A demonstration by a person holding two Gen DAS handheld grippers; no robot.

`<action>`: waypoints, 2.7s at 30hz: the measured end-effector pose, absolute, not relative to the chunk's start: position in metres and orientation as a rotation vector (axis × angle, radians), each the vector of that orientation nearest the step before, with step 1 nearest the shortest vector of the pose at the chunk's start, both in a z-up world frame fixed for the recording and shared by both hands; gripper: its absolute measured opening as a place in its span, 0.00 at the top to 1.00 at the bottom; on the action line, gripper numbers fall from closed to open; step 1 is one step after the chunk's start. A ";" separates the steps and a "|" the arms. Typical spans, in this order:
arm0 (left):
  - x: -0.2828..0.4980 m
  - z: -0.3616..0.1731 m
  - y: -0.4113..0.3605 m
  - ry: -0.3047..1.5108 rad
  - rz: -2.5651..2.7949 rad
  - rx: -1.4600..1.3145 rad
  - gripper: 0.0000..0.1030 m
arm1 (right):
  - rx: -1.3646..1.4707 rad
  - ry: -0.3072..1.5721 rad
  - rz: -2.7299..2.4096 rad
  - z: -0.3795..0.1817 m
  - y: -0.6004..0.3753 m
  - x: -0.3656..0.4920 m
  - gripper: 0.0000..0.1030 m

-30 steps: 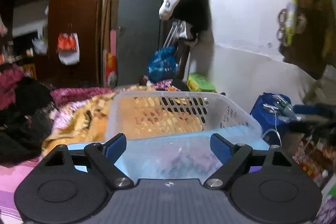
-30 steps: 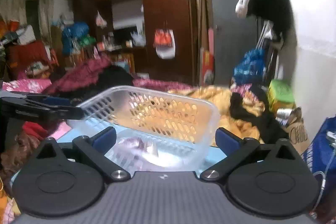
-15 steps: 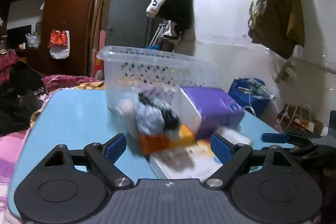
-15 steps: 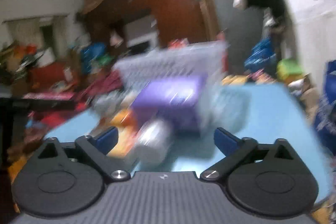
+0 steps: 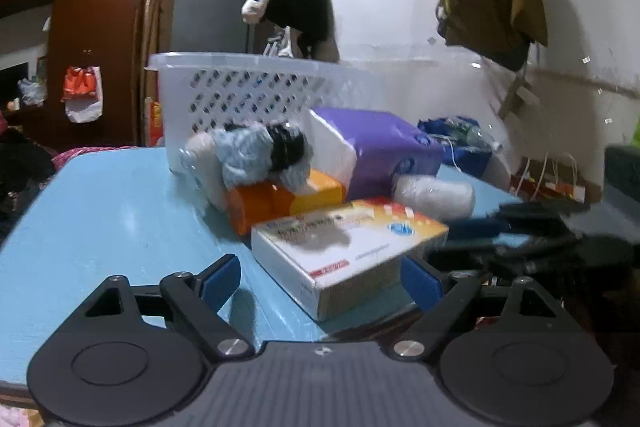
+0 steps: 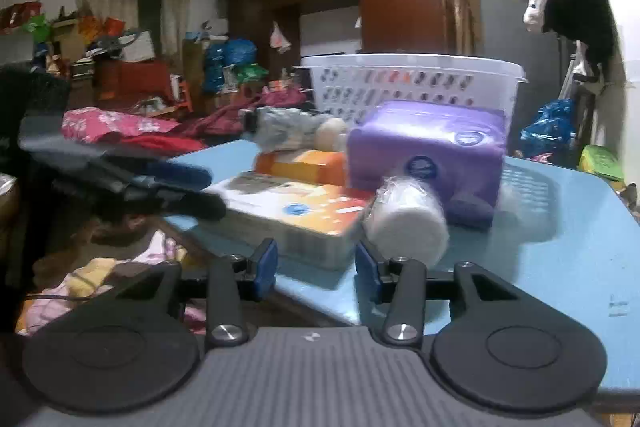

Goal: Organize objects
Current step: 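Grasp the white-and-orange medicine box with the left gripper, then lift the medicine box over the white basket and open the left gripper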

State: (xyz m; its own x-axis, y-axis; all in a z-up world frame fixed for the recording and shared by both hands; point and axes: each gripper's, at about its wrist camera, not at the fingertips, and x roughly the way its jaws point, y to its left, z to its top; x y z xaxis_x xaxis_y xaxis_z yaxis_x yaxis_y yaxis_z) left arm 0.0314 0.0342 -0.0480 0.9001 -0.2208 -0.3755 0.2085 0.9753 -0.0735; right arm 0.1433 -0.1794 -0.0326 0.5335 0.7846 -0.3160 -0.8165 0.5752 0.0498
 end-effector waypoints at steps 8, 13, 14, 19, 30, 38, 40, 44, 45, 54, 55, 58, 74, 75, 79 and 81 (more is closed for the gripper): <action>0.027 -0.057 0.021 0.323 -0.210 0.032 0.25 | -0.147 0.246 1.031 -0.042 -0.176 0.137 0.49; 0.019 -0.059 0.020 0.296 -0.215 0.044 0.29 | -0.132 0.246 1.043 -0.043 -0.186 0.133 0.57; 0.017 -0.059 0.020 0.294 -0.221 0.044 0.30 | -0.128 0.248 1.045 -0.043 -0.188 0.132 0.59; 0.005 -0.051 0.020 0.264 -0.239 0.048 0.31 | -0.154 0.210 1.029 -0.035 -0.191 0.117 0.61; -0.017 -0.024 0.014 0.182 -0.256 0.067 0.31 | -0.154 0.139 1.037 -0.008 -0.202 0.100 0.62; 0.004 0.011 0.017 0.131 -0.274 0.042 0.31 | -0.153 0.100 1.015 0.021 -0.198 0.117 0.62; 0.012 0.023 0.017 0.118 -0.279 0.042 0.31 | -0.162 0.082 1.005 0.034 -0.198 0.122 0.62; 0.037 0.054 0.019 0.105 -0.287 0.049 0.31 | -0.161 0.074 0.983 0.060 -0.194 0.138 0.62; 0.046 0.063 0.019 0.104 -0.288 0.050 0.31 | -0.156 0.079 0.980 0.066 -0.193 0.144 0.62; 0.133 0.115 0.032 0.185 -0.263 0.035 0.31 | -0.146 0.167 0.938 0.104 -0.166 0.213 0.62; 0.143 0.116 0.034 0.203 -0.263 0.024 0.31 | -0.144 0.186 0.933 0.105 -0.163 0.221 0.62; 0.172 0.115 0.043 0.261 -0.259 -0.001 0.31 | -0.127 0.244 0.920 0.102 -0.154 0.243 0.62; 0.272 0.082 0.078 0.505 -0.227 -0.096 0.32 | -0.144 0.507 0.849 0.072 -0.114 0.321 0.62; 0.274 0.082 0.077 0.511 -0.220 -0.091 0.32 | -0.143 0.521 0.849 0.072 -0.114 0.321 0.62; 0.277 0.083 0.071 0.524 -0.199 -0.065 0.32 | -0.142 0.552 0.837 0.074 -0.115 0.330 0.62; 0.282 0.082 0.071 0.535 -0.199 -0.074 0.32 | -0.149 0.554 0.829 0.075 -0.116 0.333 0.62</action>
